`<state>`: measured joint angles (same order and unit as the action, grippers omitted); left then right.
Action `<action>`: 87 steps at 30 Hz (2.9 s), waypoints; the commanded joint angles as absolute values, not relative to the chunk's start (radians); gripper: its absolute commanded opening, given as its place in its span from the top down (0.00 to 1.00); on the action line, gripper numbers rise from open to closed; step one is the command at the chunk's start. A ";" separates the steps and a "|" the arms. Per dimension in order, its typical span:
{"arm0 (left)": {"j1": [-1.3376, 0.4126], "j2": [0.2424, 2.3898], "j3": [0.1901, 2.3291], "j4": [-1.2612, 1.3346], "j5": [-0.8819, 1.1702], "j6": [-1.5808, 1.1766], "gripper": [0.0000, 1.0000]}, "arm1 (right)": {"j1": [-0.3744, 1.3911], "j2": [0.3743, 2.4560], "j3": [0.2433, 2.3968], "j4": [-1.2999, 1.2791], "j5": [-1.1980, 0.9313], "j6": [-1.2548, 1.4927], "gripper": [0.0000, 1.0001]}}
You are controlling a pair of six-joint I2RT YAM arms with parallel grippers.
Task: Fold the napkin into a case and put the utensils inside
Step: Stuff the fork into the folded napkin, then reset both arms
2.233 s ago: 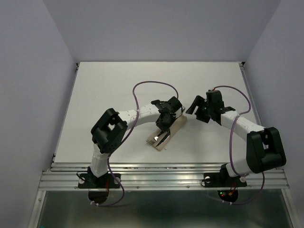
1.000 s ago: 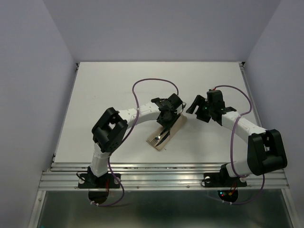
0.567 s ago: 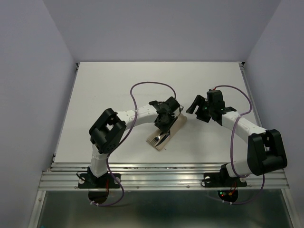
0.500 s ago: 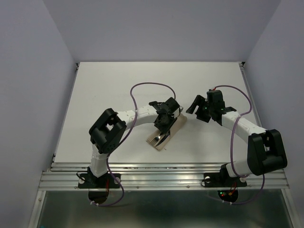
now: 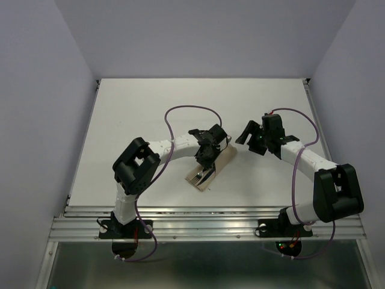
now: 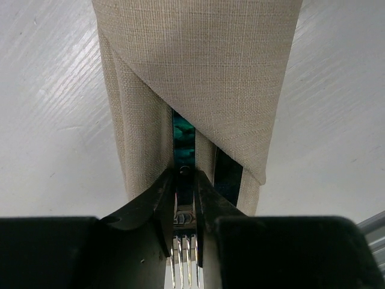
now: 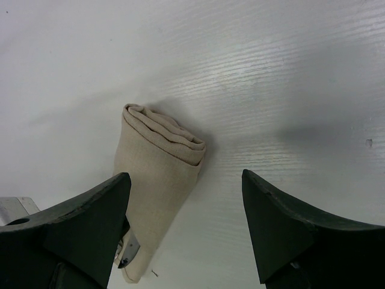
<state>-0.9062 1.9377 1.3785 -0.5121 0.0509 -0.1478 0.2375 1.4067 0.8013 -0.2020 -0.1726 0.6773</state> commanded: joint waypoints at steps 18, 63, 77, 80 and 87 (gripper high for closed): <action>-0.905 1.950 1.491 -0.532 0.028 -0.137 0.89 | 0.247 1.397 0.792 -0.193 -0.181 0.672 0.20; -0.897 1.620 1.347 -0.607 -0.127 -0.187 0.53 | 0.247 1.388 0.865 -0.288 -0.043 0.626 0.03; -0.692 1.287 1.286 -0.462 -0.269 -0.314 0.53 | 0.247 1.218 0.888 -0.466 0.543 0.655 0.00; -0.644 1.230 1.264 -0.427 -0.276 -0.334 0.53 | 0.247 1.165 0.871 -0.469 0.587 0.663 0.00; -0.580 1.117 1.203 -0.365 -0.370 -0.377 0.53 | 0.247 1.068 0.818 -0.469 0.656 0.693 0.00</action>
<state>-0.5945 1.1633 1.2350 -0.4290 -0.2962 -0.3435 0.2390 1.1118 0.8349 -0.4637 0.5541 0.6632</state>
